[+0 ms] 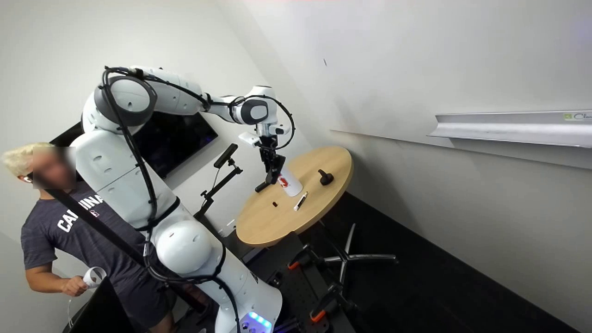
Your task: Use the black eraser to wipe the whiteboard and set it down on the table
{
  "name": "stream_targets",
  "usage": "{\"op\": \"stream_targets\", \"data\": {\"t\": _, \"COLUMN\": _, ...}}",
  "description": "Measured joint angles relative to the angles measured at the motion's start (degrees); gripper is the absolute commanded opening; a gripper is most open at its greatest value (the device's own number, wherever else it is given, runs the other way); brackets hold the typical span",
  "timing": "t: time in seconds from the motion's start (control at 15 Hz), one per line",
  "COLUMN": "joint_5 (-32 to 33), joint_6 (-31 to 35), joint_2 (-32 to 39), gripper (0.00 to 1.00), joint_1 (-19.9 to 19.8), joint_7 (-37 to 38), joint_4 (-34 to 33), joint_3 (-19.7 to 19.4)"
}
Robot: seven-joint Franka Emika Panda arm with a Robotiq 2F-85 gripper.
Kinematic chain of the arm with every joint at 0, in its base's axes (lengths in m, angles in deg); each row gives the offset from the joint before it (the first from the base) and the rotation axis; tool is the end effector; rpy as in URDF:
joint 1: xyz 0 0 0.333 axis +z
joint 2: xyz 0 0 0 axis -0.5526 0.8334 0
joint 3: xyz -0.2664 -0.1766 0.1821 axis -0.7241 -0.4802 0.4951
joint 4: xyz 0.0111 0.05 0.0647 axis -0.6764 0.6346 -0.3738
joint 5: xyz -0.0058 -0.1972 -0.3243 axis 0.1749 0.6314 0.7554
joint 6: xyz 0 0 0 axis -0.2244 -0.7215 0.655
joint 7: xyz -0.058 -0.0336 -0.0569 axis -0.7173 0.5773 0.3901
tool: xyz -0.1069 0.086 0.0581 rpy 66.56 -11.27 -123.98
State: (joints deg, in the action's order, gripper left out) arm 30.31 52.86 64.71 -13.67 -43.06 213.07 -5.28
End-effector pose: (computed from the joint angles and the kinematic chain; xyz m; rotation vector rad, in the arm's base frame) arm 0.3400 0.3477 0.3565 -2.8150 -0.3133 0.7200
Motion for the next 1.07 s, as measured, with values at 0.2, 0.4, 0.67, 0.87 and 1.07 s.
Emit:
{"op": "stream_targets", "data": {"t": 0.2, "joint_5": -0.03, "joint_6": 2.82, "joint_2": 5.0, "gripper": 0.27, "joint_1": 0.25, "joint_7": 0.11, "joint_4": 0.11, "joint_3": 0.0}}
{"op": "stream_targets", "data": {"t": 0.4, "joint_5": -0.01, "joint_6": 8.79, "joint_2": 10.05, "gripper": 0.27, "joint_1": 0.34, "joint_7": 0.09, "joint_4": 0.19, "joint_3": -0.01}}
{"op": "stream_targets", "data": {"t": 0.67, "joint_5": 0.22, "joint_6": 13.32, "joint_2": 15.34, "gripper": 0.27, "joint_1": 0.4, "joint_7": 0.09, "joint_4": 0.01, "joint_3": -0.13}}
{"op": "stream_targets", "data": {"t": 0.87, "joint_5": 0.62, "joint_6": 13.39, "joint_2": 17.68, "gripper": 0.27, "joint_1": 0.55, "joint_7": 0.1, "joint_4": -0.46, "joint_3": -0.3}}
{"op": "stream_targets", "data": {"t": 1.07, "joint_5": 0.81, "joint_6": 13.39, "joint_2": 19.3, "gripper": 0.27, "joint_1": 0.9, "joint_7": 0.14, "joint_4": -0.98, "joint_3": -0.49}}
